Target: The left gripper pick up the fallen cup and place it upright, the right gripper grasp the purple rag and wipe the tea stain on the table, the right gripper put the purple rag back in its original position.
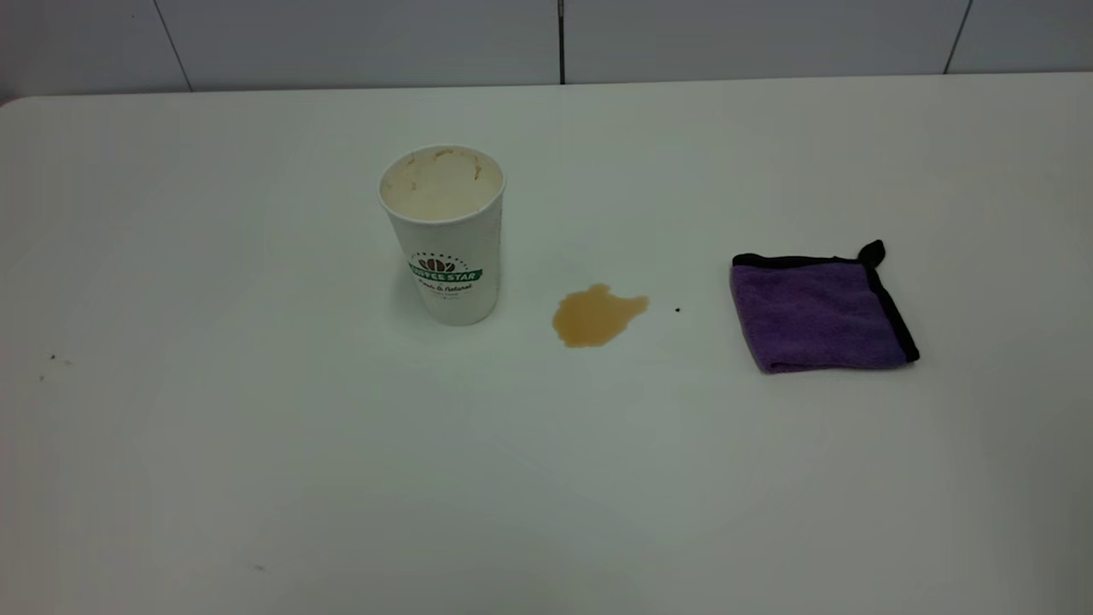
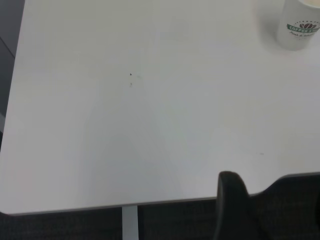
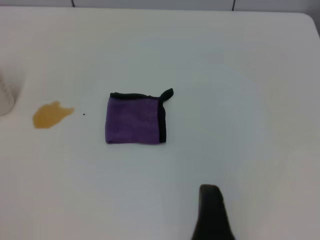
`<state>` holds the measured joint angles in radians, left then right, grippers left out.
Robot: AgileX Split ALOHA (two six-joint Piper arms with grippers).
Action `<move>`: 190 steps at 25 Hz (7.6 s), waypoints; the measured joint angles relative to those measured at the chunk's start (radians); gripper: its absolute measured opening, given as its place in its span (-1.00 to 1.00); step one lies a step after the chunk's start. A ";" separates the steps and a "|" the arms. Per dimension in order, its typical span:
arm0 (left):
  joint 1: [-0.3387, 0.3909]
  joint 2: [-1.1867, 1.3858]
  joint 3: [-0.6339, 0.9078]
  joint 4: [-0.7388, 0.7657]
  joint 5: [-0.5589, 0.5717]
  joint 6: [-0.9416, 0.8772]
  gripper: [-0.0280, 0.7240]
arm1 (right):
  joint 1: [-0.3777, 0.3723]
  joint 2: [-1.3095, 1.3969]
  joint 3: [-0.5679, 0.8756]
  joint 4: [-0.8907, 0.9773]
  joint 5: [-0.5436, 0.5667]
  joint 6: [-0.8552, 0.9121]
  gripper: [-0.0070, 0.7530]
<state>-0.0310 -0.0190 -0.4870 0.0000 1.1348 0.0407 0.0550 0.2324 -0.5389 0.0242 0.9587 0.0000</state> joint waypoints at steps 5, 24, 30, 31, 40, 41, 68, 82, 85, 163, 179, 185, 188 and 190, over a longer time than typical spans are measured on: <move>0.000 0.000 0.000 0.000 0.000 -0.001 0.21 | 0.000 0.339 -0.018 0.093 -0.186 -0.178 0.68; 0.000 0.000 0.000 0.000 0.000 -0.001 0.21 | 0.053 1.492 -0.361 0.324 -0.488 -0.542 0.65; 0.000 0.000 0.000 0.000 0.000 -0.001 0.21 | 0.062 1.760 -0.525 0.327 -0.517 -0.549 0.62; 0.000 0.000 0.000 0.000 0.000 -0.001 0.21 | 0.066 1.793 -0.550 0.328 -0.519 -0.549 0.61; 0.000 0.000 0.000 0.000 0.000 -0.002 0.21 | 0.093 2.039 -0.772 0.351 -0.497 -0.552 0.58; 0.000 0.000 0.000 0.000 0.000 -0.002 0.21 | 0.094 2.057 -0.791 0.351 -0.497 -0.552 0.58; 0.000 0.000 0.000 0.000 0.000 -0.001 0.21 | 0.263 2.276 -0.990 0.374 -0.596 -0.600 -0.86; 0.000 0.000 0.000 0.000 0.000 -0.001 0.21 | 0.328 2.430 -1.349 0.391 -0.357 -0.601 -0.86; 0.000 0.000 0.000 0.000 0.000 -0.001 0.21 | 0.361 2.434 -1.353 0.392 -0.340 -0.604 -0.86; 0.001 0.000 0.000 0.000 0.000 -0.001 0.21 | 0.035 1.879 -1.346 0.192 0.245 -0.436 0.32; 0.001 0.000 0.000 0.000 0.000 -0.004 0.21 | 0.036 1.200 -0.995 0.172 0.280 -0.219 0.31; 0.001 0.000 0.000 0.000 0.000 -0.004 0.21 | 0.038 0.951 -0.700 0.162 0.280 -0.215 0.31; 0.001 0.000 0.000 0.000 0.000 -0.004 0.21 | 0.040 0.820 -0.546 0.155 0.280 -0.215 0.31; 0.001 0.000 0.000 0.000 0.000 -0.004 0.21 | 0.040 0.736 -0.449 0.149 0.280 -0.215 0.31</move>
<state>-0.0302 -0.0190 -0.4870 0.0000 1.1348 0.0371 0.0945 0.9681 -0.9883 0.1731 1.2391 -0.2152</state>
